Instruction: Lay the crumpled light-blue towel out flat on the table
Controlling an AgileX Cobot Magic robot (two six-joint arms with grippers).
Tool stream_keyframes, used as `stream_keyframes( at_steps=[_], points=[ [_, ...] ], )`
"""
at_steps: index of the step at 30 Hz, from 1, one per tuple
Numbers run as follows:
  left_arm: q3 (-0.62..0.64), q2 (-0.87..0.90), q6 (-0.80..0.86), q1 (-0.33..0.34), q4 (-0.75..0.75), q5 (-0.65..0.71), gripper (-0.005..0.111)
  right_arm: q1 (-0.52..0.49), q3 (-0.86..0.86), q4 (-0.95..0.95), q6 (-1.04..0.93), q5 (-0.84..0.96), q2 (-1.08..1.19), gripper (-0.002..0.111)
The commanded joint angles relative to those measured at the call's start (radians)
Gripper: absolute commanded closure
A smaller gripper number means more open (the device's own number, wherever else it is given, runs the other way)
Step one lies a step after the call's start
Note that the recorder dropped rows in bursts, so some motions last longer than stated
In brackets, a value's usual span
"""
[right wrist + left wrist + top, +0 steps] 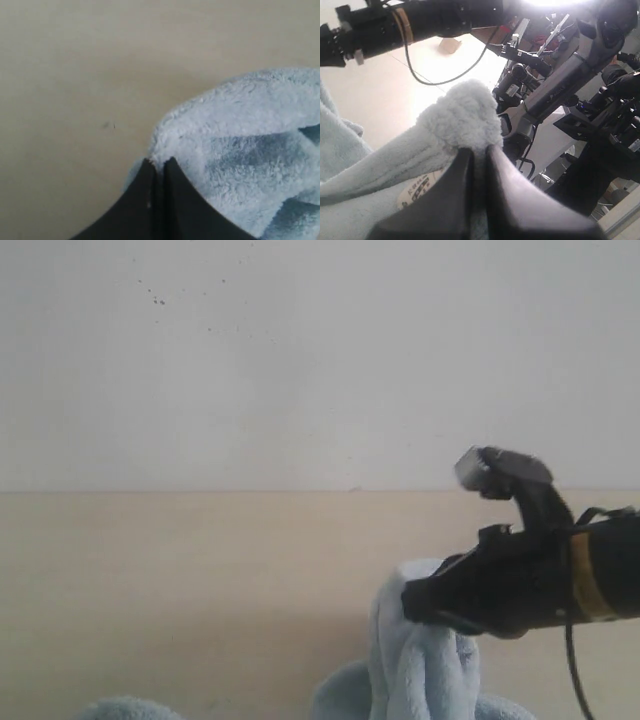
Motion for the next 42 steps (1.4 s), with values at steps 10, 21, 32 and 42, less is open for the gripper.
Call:
stream_keyframes(
  at_steps=[10,21,32,42],
  points=[
    [-0.007,-0.005,-0.035,-0.005,-0.007,0.008,0.102,0.271,-0.092,0.005,-0.057,0.158,0.137,0.077],
    [-0.007,-0.005,-0.066,-0.005,-0.001,0.008,0.102,0.3,-0.17,0.005,-0.076,0.233,0.137,0.076],
    [-0.007,-0.005,-0.081,-0.005,0.018,0.008,0.102,0.286,-0.17,0.005,-0.1,0.519,0.137,0.055],
    [-0.007,-0.005,-0.081,-0.005,0.022,0.008,0.102,0.021,-0.12,0.005,-0.1,0.436,0.137,0.056]
  ],
)
